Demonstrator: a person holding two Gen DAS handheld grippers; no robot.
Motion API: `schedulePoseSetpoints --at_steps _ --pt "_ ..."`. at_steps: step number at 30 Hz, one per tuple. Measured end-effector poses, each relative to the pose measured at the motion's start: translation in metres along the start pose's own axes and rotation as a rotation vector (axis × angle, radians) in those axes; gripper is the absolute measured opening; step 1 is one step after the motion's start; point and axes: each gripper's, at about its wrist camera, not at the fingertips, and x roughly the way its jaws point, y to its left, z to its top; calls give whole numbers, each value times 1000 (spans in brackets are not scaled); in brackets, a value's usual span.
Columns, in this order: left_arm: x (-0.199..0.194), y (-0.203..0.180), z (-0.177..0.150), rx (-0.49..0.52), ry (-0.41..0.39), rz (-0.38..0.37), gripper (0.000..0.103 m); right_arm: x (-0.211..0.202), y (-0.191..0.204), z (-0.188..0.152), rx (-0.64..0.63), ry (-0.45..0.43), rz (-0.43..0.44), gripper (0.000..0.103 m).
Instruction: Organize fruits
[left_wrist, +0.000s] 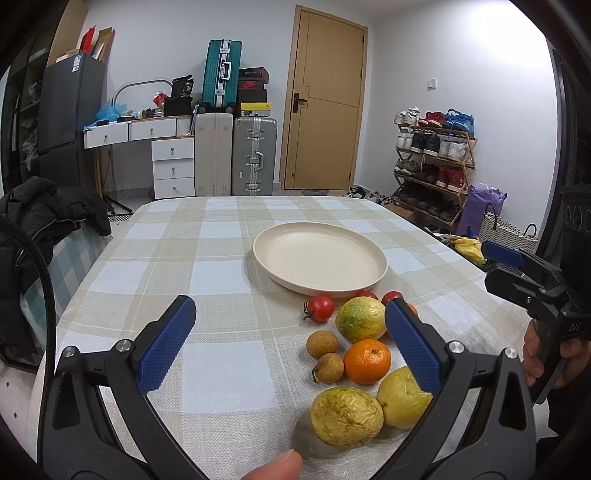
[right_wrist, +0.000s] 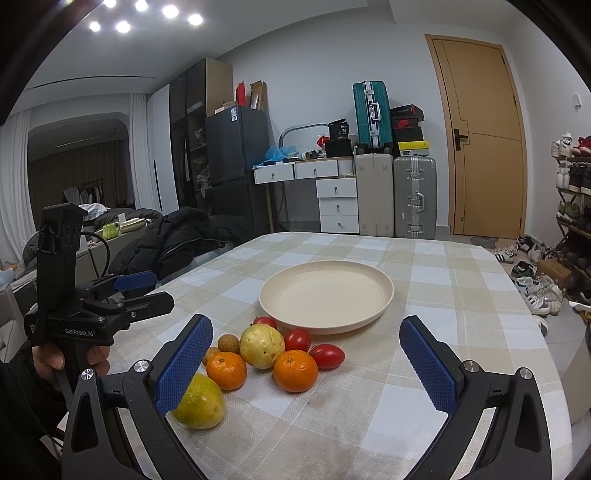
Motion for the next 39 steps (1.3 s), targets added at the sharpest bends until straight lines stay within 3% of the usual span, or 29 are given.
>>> schedulePoseSetpoints --at_steps 39 --pt "4 3 -3 13 9 13 102 -1 0 -1 -6 -7 -22 103"
